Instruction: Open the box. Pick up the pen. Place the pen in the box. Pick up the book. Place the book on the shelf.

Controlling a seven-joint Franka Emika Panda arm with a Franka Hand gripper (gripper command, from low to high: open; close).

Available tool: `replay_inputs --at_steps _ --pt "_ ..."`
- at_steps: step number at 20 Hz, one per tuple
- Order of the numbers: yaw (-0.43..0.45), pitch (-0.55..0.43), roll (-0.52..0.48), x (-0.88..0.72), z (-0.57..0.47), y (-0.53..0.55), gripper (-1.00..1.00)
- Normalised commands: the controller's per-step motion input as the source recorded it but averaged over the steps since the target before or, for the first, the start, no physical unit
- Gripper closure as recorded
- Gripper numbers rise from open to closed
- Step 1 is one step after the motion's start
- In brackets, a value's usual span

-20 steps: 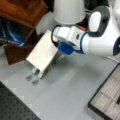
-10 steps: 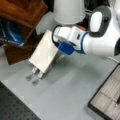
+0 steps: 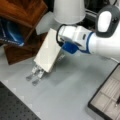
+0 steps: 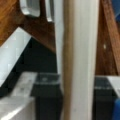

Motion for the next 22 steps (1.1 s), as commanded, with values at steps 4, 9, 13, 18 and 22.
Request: replay_inputs --at_steps 4,9,13,18,22 --pt "0.088 0.117 -0.086 0.17 0.39 -0.01 1.00" --pt "0.073 0.141 -0.076 0.18 0.43 -0.03 1.00" --pt "0.025 0.152 -0.066 0.11 0.47 -0.01 1.00" --pt "-0.101 0.154 0.006 0.03 0.42 0.05 1.00" --pt "-0.225 0.146 0.077 -0.01 0.43 0.10 1.00"
